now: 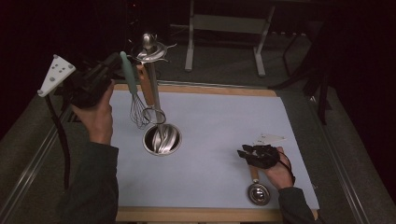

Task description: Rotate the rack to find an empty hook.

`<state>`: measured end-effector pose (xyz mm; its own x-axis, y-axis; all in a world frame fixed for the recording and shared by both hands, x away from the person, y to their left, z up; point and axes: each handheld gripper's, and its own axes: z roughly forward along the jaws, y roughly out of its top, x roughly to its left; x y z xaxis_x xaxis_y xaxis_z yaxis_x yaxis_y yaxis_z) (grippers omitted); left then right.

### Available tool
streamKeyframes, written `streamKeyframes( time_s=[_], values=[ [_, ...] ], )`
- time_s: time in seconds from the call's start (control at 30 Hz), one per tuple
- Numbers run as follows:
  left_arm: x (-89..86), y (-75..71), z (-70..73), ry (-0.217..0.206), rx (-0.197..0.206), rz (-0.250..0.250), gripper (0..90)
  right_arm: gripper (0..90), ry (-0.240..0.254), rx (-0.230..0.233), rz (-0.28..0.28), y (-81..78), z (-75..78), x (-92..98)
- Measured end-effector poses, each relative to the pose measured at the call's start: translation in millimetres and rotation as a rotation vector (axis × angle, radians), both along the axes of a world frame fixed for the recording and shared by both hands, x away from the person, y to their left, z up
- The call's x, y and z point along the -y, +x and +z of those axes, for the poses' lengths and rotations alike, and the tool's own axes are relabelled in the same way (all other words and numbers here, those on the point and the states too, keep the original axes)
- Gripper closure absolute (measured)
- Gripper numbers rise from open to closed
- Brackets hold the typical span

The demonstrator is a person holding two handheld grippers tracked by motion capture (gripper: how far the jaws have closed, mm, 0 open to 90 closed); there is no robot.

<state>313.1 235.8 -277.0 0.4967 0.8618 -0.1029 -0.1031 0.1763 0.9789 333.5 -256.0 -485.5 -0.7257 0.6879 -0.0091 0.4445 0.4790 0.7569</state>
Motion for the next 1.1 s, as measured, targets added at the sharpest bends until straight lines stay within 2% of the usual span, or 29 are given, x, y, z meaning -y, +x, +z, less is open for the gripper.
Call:
streamKeyframes(
  time_s=[0.07, 0.37, 0.67, 1.1],
  values=[
    [-1.2, 2.6, -0.3, -0.013, -0.004, -0.002, 90.0, 64.4, 0.002, 0.001, 0.002, -0.1, 0.1, 0.1],
    [-3.0, 10.0, 2.0, -0.02, -0.024, 0.003, 90.0, 64.4, 0.002, 0.001, -0.002, -0.4, 0.0, 1.2],
    [-2.7, 17.9, 5.2, -0.003, -0.041, 0.025, 90.0, 64.4, 0.006, 0.007, -0.003, -0.3, 1.4, 3.3],
    [-1.8, 28.6, 7.4, -0.012, -0.063, 0.034, 90.0, 64.1, 0.006, 0.004, -0.002, -0.1, 0.5, 3.2]
  ],
)
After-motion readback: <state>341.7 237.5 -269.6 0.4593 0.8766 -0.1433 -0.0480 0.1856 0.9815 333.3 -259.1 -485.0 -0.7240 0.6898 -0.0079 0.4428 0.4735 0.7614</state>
